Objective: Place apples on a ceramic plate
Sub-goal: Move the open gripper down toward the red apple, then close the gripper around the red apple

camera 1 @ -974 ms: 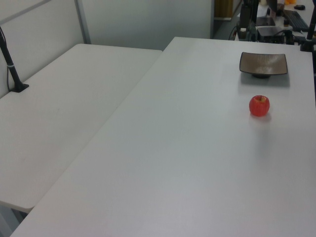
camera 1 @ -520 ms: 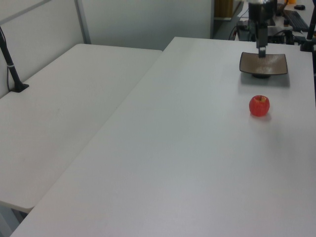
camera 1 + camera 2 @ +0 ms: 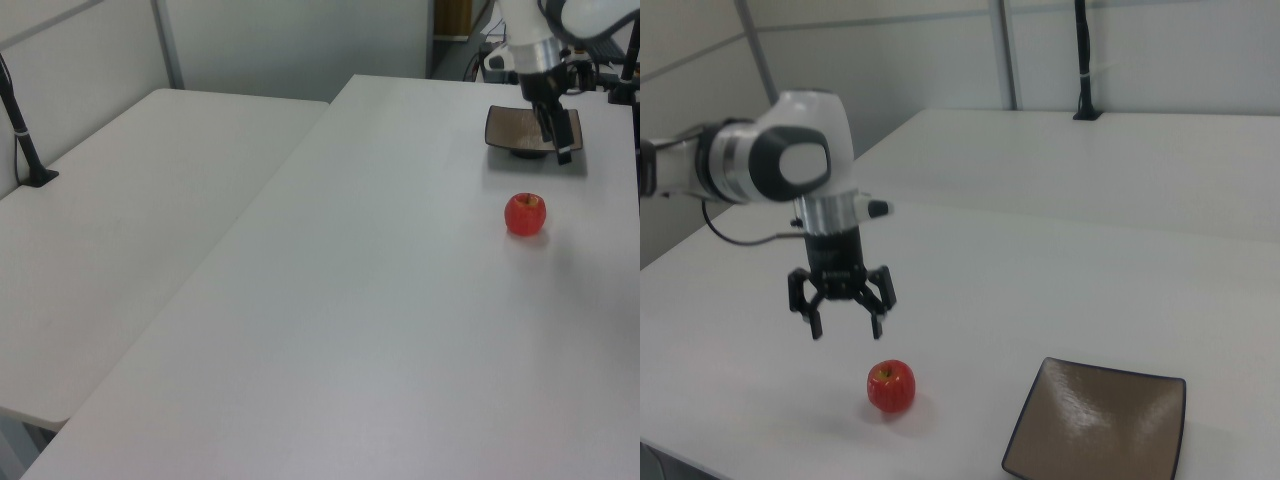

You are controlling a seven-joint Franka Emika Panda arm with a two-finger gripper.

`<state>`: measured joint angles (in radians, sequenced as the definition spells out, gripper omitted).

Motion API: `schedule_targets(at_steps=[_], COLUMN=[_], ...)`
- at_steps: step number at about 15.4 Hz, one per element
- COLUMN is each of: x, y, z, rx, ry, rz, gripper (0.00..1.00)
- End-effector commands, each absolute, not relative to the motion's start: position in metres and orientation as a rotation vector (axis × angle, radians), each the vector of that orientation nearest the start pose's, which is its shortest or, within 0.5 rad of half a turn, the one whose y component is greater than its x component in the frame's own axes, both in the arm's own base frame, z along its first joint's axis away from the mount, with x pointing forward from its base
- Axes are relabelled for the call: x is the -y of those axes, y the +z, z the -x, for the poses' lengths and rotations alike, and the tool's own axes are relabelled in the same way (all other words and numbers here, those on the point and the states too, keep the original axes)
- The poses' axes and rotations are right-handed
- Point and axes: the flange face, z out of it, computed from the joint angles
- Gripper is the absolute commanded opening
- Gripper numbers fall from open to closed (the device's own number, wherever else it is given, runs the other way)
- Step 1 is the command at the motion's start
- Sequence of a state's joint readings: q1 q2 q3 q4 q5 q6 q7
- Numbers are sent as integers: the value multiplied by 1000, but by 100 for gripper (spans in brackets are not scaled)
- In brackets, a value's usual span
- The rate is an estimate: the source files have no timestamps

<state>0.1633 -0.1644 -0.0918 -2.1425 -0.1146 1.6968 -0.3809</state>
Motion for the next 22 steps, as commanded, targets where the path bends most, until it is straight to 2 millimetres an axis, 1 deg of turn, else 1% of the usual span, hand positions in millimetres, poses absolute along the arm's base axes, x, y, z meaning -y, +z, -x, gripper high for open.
schedule_targets(at_steps=[1,3,7,9,13,15,20,22], x=[-11,-4,9,11,8,5,-3,-5], y=[411,392,363,351,335,328,320,314], z=[-452,-450,-455,-457,-465,-466,-471,-471], rx=[860,866,850,865,870,881,888,896], ry=[427,385,207,183,130,139,96,113], rz=[3083,3103,3133,3141,3147,3143,3146,3142], gripper=[100,100,100,100,100,100,100,100])
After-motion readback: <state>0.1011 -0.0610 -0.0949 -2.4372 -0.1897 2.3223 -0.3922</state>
